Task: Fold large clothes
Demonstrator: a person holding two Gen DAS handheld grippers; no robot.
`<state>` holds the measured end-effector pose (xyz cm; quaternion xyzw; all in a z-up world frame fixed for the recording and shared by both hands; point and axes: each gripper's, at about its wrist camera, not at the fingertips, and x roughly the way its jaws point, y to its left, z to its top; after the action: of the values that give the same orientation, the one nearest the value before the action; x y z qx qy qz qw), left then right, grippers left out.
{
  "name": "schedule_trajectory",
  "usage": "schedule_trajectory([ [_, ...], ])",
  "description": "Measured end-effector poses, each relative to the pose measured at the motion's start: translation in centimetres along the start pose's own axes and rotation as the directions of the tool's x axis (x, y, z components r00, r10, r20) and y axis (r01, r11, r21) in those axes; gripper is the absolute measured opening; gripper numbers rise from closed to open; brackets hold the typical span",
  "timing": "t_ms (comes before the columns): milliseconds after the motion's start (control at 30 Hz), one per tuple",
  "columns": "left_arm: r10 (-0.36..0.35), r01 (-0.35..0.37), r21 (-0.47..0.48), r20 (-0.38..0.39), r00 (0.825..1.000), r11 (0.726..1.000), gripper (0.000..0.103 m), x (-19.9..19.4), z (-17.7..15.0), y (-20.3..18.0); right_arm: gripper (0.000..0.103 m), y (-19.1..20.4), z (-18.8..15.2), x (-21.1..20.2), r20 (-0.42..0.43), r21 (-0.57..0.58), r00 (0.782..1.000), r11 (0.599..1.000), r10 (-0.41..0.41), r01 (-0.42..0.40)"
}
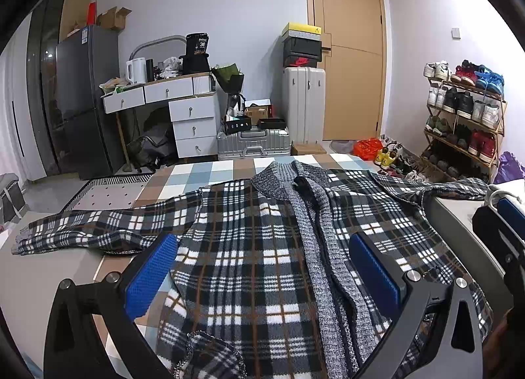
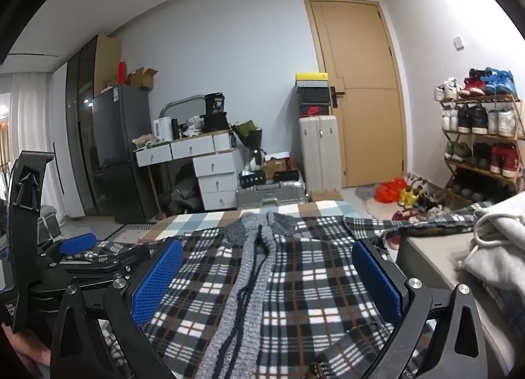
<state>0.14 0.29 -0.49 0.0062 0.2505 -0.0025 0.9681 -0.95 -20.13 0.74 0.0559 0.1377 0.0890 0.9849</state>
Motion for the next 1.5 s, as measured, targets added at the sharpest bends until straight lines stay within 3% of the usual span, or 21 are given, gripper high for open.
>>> schedule_trajectory([
  [1500, 0.012, -0.011, 0.016, -0.026, 1.000, 1.000, 0.102, -0.1, -0.1, -0.4, 0.103, -2.3, -0.6, 1.5, -0.105, 0.097, 0.994, 0.995, -0.005, 0.015],
])
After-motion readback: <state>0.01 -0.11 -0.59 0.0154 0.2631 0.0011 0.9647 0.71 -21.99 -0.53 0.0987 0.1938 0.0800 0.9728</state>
